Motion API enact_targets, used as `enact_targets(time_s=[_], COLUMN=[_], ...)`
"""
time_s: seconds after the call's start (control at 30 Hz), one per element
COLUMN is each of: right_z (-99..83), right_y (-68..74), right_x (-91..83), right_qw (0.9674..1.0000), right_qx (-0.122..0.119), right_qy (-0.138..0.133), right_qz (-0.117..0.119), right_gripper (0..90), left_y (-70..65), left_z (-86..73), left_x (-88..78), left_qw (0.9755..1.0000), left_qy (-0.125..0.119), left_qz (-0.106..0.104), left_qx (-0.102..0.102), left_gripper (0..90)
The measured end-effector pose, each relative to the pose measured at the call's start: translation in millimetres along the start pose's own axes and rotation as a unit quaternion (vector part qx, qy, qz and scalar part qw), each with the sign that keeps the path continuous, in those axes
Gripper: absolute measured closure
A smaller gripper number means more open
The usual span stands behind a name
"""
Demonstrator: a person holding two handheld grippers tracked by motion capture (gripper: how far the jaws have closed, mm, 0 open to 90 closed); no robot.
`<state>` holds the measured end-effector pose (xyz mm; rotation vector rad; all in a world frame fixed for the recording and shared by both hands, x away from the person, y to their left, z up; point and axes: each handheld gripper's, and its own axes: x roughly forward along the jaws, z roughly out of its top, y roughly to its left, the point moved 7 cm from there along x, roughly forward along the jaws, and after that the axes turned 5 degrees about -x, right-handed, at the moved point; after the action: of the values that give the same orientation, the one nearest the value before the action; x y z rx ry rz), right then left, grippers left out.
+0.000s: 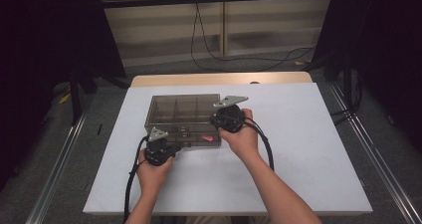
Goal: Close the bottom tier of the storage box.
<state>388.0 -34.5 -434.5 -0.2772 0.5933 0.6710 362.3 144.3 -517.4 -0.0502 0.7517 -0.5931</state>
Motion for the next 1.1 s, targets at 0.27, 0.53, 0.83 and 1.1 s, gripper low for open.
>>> enact_targets(time_s=[0.27,0.53,0.83,1.1], right_z=[0.2,0.0,-0.3,-0.3], right_y=[0.0,0.0,0.3,0.2], right_x=[0.2,0.1,-0.1,-0.2], right_qw=[1.0,1.0,1.0,1.0], right_qx=[-0.001,0.0,0.0,0.0], right_qy=[-0.001,-0.002,-0.001,-0.001], right_qz=[-0.001,-0.002,-0.002,-0.003], right_gripper=[87.3,87.3,87.3,87.3], left_y=[0.3,1.1,1.5,2.0], left_z=[1.7,2.3,3.4,4.1], left_x=[2.1,3.2,4.9,5.9], left_qw=[1.0,0.9999,0.9999,0.9998], left_qy=[-0.006,-0.008,-0.013,-0.016], left_qz=[0.004,0.006,0.009,0.01], left_qx=[-0.007,-0.004,-0.007,-0.009], left_gripper=[89.7,89.7,89.7,89.7])
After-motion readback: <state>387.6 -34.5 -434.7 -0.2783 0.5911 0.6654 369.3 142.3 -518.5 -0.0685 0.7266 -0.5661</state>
